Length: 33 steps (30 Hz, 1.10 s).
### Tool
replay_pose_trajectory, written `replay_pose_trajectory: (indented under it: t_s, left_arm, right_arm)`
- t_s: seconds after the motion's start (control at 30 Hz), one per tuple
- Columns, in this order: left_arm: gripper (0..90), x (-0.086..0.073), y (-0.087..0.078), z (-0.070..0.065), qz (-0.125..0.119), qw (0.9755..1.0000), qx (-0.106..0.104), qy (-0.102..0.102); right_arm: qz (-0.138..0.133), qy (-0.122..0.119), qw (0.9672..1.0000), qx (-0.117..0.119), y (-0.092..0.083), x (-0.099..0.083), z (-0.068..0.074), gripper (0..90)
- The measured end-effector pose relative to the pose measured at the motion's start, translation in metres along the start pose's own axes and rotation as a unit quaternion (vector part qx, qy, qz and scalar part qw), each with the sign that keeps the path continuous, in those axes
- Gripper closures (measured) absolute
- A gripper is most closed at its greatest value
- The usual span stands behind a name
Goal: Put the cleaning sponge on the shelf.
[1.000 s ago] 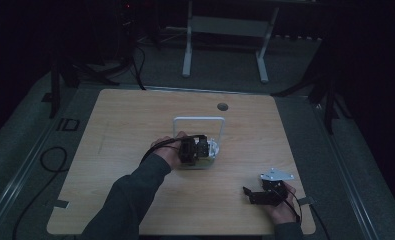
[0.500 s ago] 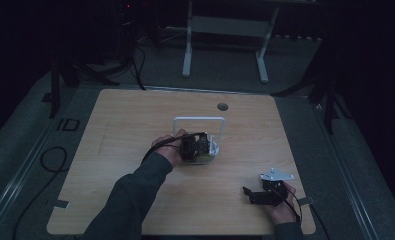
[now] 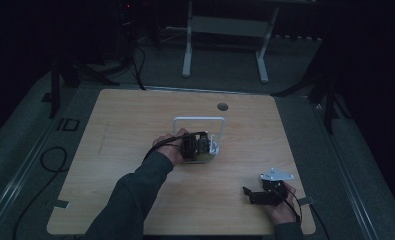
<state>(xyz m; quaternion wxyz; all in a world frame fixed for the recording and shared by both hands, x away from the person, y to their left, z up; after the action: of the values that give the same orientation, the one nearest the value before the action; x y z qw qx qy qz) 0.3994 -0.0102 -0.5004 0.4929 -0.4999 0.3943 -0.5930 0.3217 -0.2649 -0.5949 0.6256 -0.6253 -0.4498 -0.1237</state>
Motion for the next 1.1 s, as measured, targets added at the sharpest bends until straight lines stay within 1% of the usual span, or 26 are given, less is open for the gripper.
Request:
replay_pose_trajectory:
  t_s: [0.13,0.3,0.43,0.67,0.73,0.8,0.93,1.1]
  left_arm:
    - [71.7,0.001,0.001,0.001,-0.003,1.0,0.0,0.001]
    - [71.7,0.0,0.003,0.003,0.0,1.0,0.003,0.001]
    - [71.7,-0.001,0.004,0.005,0.001,1.0,0.008,-0.001]
    - [71.6,-0.001,0.005,0.008,0.0,0.9998,0.021,0.003]
    - [71.6,-0.001,0.005,0.008,0.0,0.9998,0.021,0.003]
    - [71.6,-0.001,0.005,0.009,0.003,0.9997,0.025,0.005]
    - [71.6,-0.002,0.006,0.011,0.002,0.9996,0.027,0.003]
    - [71.5,-0.001,0.009,0.012,0.001,0.9994,0.032,0.009]
  right_arm:
    - [0.0,0.0,1.0,0.0,0.0,0.0,0.0,10.9]
    - [0.0,0.0,1.0,0.0,0.0,0.0,0.0,10.8]
    - [0.0,0.0,1.0,0.0,0.0,0.0,0.0,10.9]
    - [0.001,0.001,1.0,0.0,0.0,0.0,0.0,10.9]
    - [0.001,0.0,1.0,0.0,0.0,0.0,0.0,10.9]
    - [0.001,0.001,1.0,0.0,0.0,0.0,0.0,10.8]
    - [0.001,0.0,1.0,0.0,0.0,0.0,0.0,10.8]
    - [0.001,0.001,1.0,0.0,0.0,0.0,0.0,10.9]
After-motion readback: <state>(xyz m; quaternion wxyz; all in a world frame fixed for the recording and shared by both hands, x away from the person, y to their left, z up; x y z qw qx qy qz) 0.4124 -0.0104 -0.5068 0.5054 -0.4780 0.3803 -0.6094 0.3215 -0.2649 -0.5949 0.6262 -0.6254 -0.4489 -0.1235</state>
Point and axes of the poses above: each handheld gripper's, and its own axes: y roughly forward along the jaws, x roughly out of its top, z roughly to its left, the point moved 5 cm from there along y, roughly forward along the jaws, and after that the axes turned 15 degrees about -x, right-handed, at the moved point
